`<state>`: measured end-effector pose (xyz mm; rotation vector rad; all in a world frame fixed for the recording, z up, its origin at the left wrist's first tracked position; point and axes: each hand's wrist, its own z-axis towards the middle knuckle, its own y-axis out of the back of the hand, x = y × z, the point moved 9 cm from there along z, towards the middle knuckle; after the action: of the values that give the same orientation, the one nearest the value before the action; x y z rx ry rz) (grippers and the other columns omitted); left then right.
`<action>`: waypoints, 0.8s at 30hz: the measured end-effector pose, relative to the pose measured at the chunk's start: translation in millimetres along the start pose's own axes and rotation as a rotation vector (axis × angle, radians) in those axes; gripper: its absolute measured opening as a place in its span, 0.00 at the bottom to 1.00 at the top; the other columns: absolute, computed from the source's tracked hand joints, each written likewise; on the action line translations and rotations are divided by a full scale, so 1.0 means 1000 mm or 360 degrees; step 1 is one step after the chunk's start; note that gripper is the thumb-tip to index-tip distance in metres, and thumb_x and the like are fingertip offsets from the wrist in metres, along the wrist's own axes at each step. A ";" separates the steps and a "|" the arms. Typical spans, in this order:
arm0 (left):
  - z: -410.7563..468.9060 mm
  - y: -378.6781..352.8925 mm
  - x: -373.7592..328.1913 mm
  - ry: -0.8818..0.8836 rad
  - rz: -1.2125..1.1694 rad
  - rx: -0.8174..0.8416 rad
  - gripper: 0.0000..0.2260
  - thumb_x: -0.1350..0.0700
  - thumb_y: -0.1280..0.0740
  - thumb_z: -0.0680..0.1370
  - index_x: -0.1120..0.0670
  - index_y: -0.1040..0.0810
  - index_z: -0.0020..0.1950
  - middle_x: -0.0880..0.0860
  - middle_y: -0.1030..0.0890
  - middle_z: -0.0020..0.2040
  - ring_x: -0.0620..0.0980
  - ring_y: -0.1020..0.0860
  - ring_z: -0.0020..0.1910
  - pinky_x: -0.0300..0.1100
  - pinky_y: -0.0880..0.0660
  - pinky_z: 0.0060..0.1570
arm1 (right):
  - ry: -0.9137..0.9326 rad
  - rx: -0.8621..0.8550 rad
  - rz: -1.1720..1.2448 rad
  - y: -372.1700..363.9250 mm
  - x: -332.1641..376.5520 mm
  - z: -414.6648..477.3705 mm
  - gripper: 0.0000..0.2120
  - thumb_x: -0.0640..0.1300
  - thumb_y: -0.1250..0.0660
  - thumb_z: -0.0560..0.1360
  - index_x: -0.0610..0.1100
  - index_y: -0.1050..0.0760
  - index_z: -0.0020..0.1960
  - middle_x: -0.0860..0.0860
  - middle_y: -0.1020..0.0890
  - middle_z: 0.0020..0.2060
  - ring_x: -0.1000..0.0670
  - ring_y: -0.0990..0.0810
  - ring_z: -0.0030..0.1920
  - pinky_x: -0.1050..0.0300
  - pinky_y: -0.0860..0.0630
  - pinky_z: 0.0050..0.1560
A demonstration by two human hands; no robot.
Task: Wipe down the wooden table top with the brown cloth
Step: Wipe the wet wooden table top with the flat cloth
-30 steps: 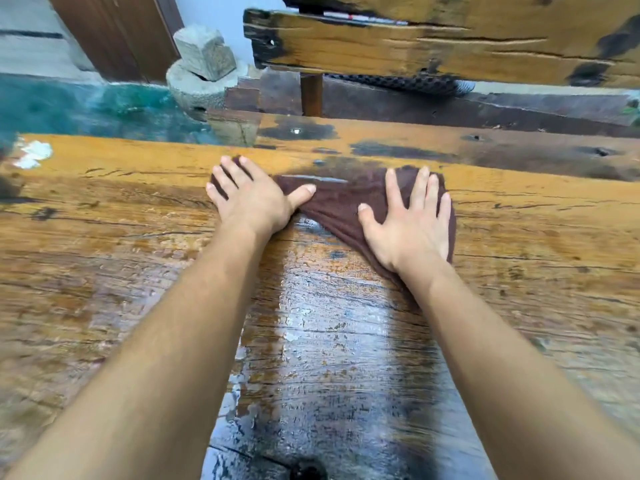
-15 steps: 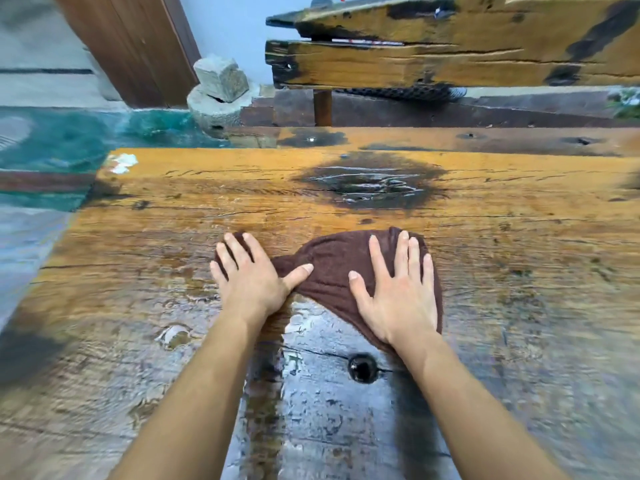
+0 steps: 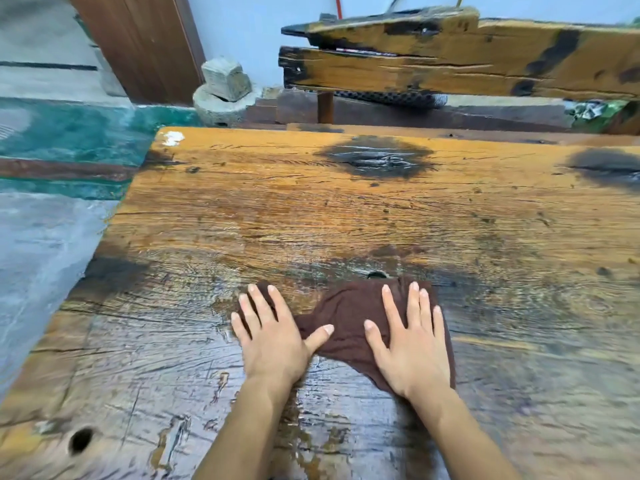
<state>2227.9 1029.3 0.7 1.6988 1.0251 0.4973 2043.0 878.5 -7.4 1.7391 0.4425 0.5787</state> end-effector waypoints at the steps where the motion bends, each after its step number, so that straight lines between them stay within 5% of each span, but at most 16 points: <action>1: -0.011 -0.004 0.005 0.0000 -0.0015 0.0007 0.61 0.16 0.55 0.67 0.58 0.66 0.83 0.65 0.65 0.83 0.64 0.65 0.82 0.62 0.62 0.80 | -0.0003 -0.0006 0.0007 -0.003 0.000 -0.012 0.38 0.72 0.67 0.77 0.58 0.63 0.84 0.42 0.63 0.84 0.43 0.65 0.84 0.44 0.66 0.81; 6: -0.076 -0.022 0.042 0.0050 -0.0027 0.0030 0.64 0.17 0.69 0.57 0.58 0.68 0.83 0.64 0.66 0.83 0.64 0.65 0.82 0.61 0.63 0.79 | 0.0051 -0.0058 0.0023 -0.019 0.008 -0.085 0.36 0.70 0.58 0.82 0.54 0.50 0.85 0.40 0.52 0.84 0.40 0.55 0.85 0.41 0.57 0.82; 10: -0.128 -0.044 0.067 0.0104 -0.0077 0.0008 0.63 0.16 0.66 0.63 0.59 0.62 0.84 0.65 0.60 0.84 0.65 0.59 0.83 0.60 0.60 0.80 | 0.0099 -0.0075 0.0005 -0.028 0.011 -0.139 0.35 0.68 0.54 0.83 0.52 0.45 0.85 0.38 0.47 0.83 0.37 0.48 0.84 0.39 0.51 0.80; 14: -0.166 -0.067 0.082 0.0077 -0.0166 -0.0029 0.58 0.17 0.54 0.71 0.65 0.37 0.80 0.70 0.37 0.79 0.71 0.36 0.77 0.63 0.47 0.74 | 0.0158 -0.0105 0.0048 -0.029 0.013 -0.182 0.35 0.67 0.47 0.81 0.50 0.39 0.83 0.37 0.42 0.82 0.36 0.42 0.82 0.37 0.45 0.78; 20: -0.214 -0.086 0.094 0.0165 -0.0274 -0.0059 0.58 0.17 0.54 0.70 0.65 0.34 0.78 0.70 0.35 0.78 0.71 0.31 0.74 0.65 0.40 0.72 | 0.0118 -0.0184 0.0129 -0.030 0.012 -0.235 0.36 0.68 0.53 0.81 0.49 0.28 0.78 0.37 0.33 0.79 0.38 0.35 0.78 0.36 0.37 0.74; 24: -0.229 -0.088 0.091 0.0153 -0.0303 -0.0095 0.57 0.17 0.53 0.71 0.66 0.34 0.77 0.71 0.33 0.77 0.71 0.30 0.72 0.66 0.36 0.70 | 0.0152 -0.0222 0.0103 -0.031 0.011 -0.241 0.35 0.68 0.53 0.80 0.50 0.32 0.79 0.36 0.31 0.77 0.38 0.36 0.78 0.39 0.43 0.77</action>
<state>2074.0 1240.8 -9.1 1.5188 1.2165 0.4843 1909.5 1080.8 9.2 1.6015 0.4042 0.7245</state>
